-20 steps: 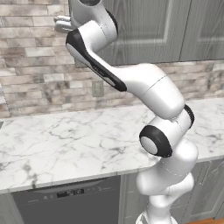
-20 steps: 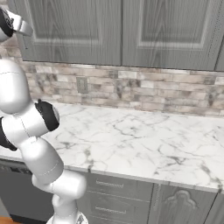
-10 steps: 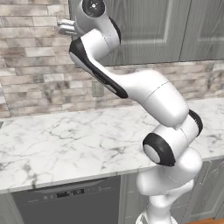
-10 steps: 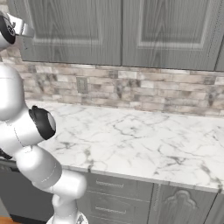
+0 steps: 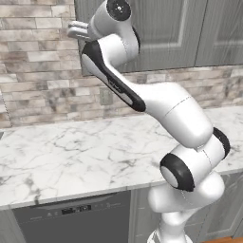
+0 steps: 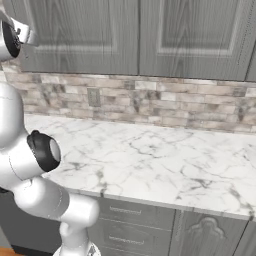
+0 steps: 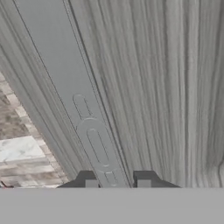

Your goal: Open the cabinet, pick the kettle from the cabinet, and place it in the sink.

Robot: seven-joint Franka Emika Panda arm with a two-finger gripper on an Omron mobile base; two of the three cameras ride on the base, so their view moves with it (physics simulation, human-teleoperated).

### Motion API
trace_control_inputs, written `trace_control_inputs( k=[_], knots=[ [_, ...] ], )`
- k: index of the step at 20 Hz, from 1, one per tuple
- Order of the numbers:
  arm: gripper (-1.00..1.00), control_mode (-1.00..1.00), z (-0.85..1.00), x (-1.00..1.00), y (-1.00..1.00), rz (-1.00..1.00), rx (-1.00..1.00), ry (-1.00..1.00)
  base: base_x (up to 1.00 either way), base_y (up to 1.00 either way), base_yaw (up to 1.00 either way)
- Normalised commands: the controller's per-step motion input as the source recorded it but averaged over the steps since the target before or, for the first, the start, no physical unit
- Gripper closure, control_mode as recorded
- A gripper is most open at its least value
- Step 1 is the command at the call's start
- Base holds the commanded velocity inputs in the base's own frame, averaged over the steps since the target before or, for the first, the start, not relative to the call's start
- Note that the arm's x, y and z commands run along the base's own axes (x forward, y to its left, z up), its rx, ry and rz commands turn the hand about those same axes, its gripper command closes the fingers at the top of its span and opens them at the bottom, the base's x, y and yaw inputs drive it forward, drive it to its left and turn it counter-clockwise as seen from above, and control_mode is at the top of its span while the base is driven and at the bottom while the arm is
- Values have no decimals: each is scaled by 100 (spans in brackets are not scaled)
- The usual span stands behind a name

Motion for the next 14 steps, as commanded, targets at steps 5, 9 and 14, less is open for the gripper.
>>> trace_control_inputs(
  k=[5, 9, 14],
  knots=[
    [100, -100, -8, -48, 0, 17, 2, -1, 0, 0, 0],
    [100, -100, -2, -53, 0, 20, 0, 0, 0, 0, 0],
    [100, -100, -1, -59, -1, 21, 0, -1, 0, 0, 0]
  ],
)
